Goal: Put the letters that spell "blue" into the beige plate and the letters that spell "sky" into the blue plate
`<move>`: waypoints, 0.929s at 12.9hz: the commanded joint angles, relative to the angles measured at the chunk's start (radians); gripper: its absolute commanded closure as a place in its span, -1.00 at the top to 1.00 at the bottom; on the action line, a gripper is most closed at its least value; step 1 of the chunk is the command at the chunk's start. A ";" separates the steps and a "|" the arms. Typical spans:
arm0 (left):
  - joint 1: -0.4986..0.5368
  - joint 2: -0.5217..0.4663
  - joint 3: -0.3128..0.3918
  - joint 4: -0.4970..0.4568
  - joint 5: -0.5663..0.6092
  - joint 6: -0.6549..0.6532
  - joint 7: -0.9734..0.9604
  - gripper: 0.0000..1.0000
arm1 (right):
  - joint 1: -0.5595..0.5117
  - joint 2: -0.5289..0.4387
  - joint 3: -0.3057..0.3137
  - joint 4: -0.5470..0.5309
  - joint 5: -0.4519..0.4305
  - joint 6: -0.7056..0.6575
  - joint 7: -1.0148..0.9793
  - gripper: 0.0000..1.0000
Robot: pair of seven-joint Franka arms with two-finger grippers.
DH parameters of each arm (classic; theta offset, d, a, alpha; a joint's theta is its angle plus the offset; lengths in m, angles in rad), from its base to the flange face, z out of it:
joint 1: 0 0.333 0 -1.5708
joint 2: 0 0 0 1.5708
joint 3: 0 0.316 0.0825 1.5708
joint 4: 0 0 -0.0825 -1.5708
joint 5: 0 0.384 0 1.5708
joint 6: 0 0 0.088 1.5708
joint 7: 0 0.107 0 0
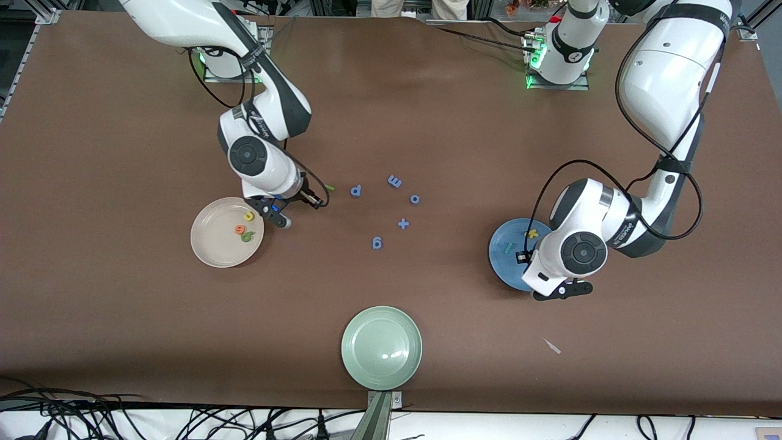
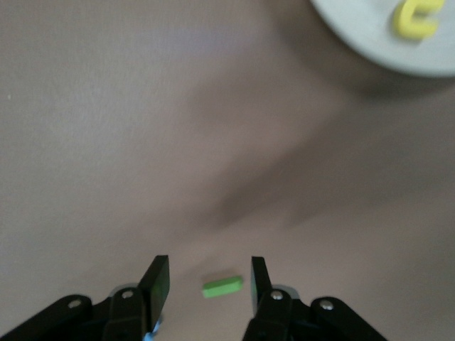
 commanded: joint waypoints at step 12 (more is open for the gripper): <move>-0.012 -0.591 0.024 -0.089 -0.238 -0.210 0.225 1.00 | 0.063 0.039 0.022 -0.102 -0.014 0.131 0.285 -0.07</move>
